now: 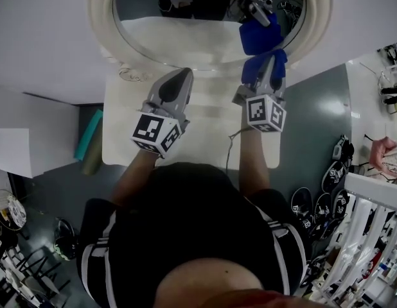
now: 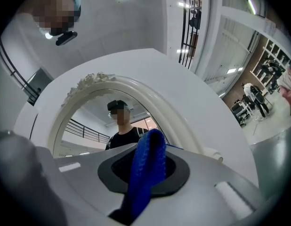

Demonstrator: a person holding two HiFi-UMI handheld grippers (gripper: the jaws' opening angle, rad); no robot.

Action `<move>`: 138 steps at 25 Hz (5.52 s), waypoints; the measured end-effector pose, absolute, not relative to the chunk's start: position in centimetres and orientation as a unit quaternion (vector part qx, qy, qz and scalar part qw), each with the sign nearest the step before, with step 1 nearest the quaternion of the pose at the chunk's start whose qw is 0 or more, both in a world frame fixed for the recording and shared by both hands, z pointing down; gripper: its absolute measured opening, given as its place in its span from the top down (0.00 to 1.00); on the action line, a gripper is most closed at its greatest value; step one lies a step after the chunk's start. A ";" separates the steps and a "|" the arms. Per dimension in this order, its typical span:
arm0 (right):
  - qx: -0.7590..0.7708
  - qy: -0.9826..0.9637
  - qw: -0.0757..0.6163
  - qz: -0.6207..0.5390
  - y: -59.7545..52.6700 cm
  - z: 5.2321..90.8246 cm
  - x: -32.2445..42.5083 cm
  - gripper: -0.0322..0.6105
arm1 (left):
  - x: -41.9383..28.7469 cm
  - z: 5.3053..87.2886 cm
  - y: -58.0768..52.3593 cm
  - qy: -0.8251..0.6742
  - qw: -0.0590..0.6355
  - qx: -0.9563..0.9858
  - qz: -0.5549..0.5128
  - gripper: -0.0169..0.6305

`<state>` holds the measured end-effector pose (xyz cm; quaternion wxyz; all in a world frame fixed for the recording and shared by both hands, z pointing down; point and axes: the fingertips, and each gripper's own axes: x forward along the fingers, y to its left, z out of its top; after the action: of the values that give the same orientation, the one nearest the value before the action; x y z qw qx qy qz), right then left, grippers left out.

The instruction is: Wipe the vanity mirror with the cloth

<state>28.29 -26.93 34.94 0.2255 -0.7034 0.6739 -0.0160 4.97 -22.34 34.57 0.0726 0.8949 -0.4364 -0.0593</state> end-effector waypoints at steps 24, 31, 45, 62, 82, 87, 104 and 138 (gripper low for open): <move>-0.688 0.635 0.348 0.035 -31.0 31.6 29.2 0.89 | 3.2 35.4 -23.9 -0.447 0.091 0.888 -0.057 0.96; -0.683 0.647 0.336 0.047 -30.8 30.6 28.8 0.89 | 2.4 35.9 -23.5 -0.447 0.094 0.888 -0.060 0.96; -0.670 0.667 0.313 0.096 -31.1 22.1 27.0 0.89 | 0.0 34.4 -22.6 -0.463 0.092 0.879 -0.069 0.96; -0.659 0.683 0.272 0.156 -31.6 15.7 21.9 0.89 | -2.5 35.0 -21.4 -0.473 0.102 0.873 -0.066 0.96; -0.637 0.708 0.196 0.237 -32.4 12.3 13.2 0.89 | -5.2 35.4 -21.2 -0.493 0.111 0.859 -0.080 0.96; -0.624 0.716 0.167 0.265 -32.5 12.1 9.5 0.89 | -6.0 35.3 -20.9 -0.499 0.112 0.855 -0.083 0.96; -0.579 0.745 0.111 0.312 -32.8 15.3 -1.3 0.89 | -10.2 35.9 -19.8 -0.529 0.122 0.835 -0.094 0.96; -0.482 0.830 0.242 0.142 -32.4 25.1 -8.9 0.89 | -13.9 36.5 -15.4 -0.562 0.119 0.814 -0.085 0.96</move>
<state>-8.86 -32.41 25.06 0.2423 -0.4817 0.8302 0.1417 -13.90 -15.42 36.48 0.1185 0.8143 -0.5618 -0.0852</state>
